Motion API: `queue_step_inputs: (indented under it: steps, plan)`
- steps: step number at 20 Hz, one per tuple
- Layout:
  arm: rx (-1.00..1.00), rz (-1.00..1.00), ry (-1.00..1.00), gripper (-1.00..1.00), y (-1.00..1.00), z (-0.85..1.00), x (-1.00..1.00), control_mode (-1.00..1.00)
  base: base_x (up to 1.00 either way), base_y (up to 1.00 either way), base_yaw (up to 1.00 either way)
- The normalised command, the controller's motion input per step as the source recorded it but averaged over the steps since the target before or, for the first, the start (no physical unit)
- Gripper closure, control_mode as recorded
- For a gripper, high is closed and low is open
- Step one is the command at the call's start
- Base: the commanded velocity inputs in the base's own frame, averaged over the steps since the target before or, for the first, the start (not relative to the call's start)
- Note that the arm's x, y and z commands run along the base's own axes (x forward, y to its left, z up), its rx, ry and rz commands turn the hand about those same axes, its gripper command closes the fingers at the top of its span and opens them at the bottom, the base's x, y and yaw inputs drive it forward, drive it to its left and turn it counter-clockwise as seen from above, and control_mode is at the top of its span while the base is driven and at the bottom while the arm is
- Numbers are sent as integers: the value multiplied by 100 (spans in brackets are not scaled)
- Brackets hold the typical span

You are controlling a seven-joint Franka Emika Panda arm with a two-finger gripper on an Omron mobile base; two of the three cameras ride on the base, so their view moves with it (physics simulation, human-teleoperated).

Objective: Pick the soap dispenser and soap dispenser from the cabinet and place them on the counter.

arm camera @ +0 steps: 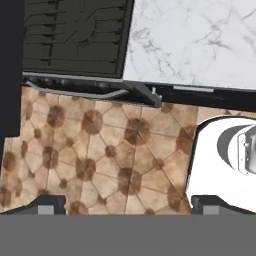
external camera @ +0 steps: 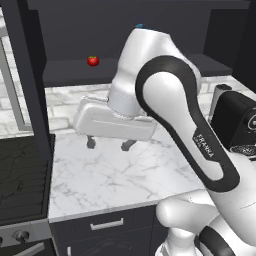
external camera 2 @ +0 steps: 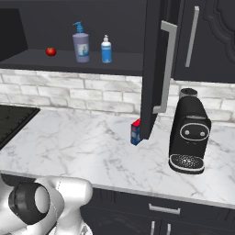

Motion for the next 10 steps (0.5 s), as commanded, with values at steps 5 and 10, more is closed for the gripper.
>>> queue_step_inputs:
  steps: [5,10]
  plan:
    - [-13,2,-25,-100,-28,-3,-19,-100,0,0,0]
    - [-12,3,-25,-100,-29,-7,-13,-100,0,0,0]
